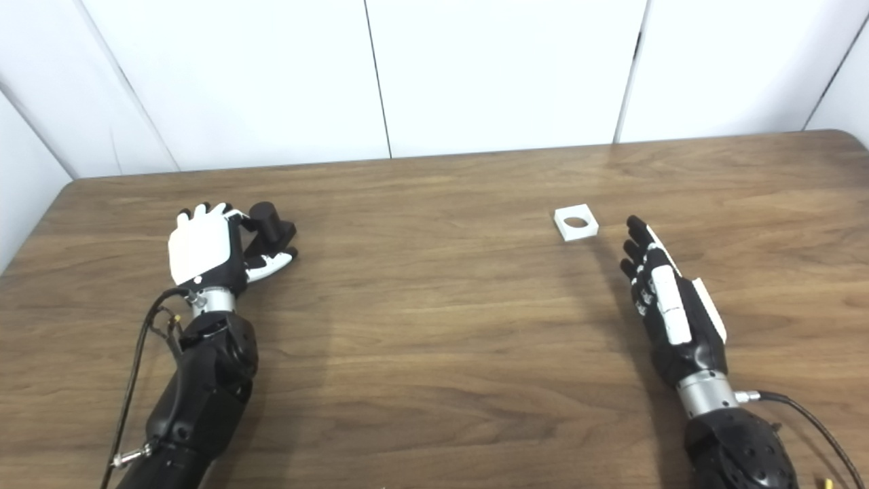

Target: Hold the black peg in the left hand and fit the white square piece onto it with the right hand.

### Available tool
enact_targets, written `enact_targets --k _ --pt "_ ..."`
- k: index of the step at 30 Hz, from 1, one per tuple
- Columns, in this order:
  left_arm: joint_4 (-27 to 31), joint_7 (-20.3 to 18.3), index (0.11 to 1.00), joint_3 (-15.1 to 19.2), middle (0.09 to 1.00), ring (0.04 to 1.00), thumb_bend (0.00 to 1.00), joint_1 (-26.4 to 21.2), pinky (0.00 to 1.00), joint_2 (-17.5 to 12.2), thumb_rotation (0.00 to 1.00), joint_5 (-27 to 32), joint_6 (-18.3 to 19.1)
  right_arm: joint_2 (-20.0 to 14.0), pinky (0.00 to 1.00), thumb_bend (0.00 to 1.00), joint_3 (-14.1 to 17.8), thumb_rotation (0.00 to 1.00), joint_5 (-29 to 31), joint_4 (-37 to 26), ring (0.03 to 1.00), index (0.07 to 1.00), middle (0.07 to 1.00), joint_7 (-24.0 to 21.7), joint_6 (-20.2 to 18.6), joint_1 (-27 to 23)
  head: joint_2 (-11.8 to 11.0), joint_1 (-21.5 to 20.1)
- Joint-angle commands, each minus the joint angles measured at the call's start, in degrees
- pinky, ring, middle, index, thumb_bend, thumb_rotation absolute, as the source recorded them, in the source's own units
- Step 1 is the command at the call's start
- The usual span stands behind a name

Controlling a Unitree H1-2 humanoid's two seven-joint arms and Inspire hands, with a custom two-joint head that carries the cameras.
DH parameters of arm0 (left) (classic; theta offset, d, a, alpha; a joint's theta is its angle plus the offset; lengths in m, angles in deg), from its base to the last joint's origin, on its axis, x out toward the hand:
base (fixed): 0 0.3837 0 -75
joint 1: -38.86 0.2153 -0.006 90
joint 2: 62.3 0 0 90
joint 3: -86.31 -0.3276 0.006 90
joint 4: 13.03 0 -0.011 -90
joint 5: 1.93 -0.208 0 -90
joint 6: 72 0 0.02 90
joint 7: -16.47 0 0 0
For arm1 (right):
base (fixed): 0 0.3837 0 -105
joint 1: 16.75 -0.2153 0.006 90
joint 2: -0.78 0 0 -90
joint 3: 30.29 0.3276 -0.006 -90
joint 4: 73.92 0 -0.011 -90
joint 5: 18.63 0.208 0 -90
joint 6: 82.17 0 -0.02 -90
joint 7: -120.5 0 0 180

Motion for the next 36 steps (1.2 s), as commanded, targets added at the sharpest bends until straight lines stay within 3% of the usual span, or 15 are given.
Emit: enact_targets --k 1,8,12,14,16,36 --pt "0.36 1.75 0.600 0.06 0.887 0.965 0.71 -2.28 1.00 -1.71 0.44 -0.25 0.66 -0.79 1.00 0.60 0.53 0.90 0.57 -0.77 1.000 0.945 0.996 -0.44 0.86 0.08 0.02 0.08" --pt "0.84 2.83 0.566 0.04 0.876 0.959 0.71 -2.00 1.00 -1.61 0.37 0.49 0.38 -1.14 1.00 0.61 0.56 0.89 1.15 -0.63 1.000 0.946 1.000 -0.60 0.96 -0.10 0.11 0.17" --pt "0.97 3.12 0.542 -0.10 0.868 0.960 0.72 -1.87 1.00 -1.66 0.27 1.20 0.33 -1.26 1.00 0.61 0.55 0.90 1.13 -1.03 1.000 0.947 1.000 -0.22 0.55 -0.24 0.22 0.29" --pt "1.03 3.57 0.502 -0.09 0.863 0.961 0.57 -1.72 1.00 -1.73 0.13 1.86 -0.06 -1.36 1.00 0.62 0.56 0.90 1.12 -1.25 1.000 0.949 1.000 -0.15 0.30 -0.28 0.32 0.37" --pt "1.13 3.74 0.492 -0.27 0.861 0.960 0.53 -1.63 1.00 -1.83 0.09 2.09 -0.02 -1.42 0.99 0.61 0.59 0.90 1.16 -1.26 1.000 0.949 0.999 -0.16 0.28 -0.33 0.32 0.37" --pt "3.69 3.80 0.486 -0.94 0.849 0.956 0.52 -0.28 1.00 -2.07 0.08 3.14 0.12 -1.64 1.00 0.64 0.46 0.91 1.30 -1.48 1.000 0.951 1.000 -0.27 -0.36 -0.71 0.66 0.33"
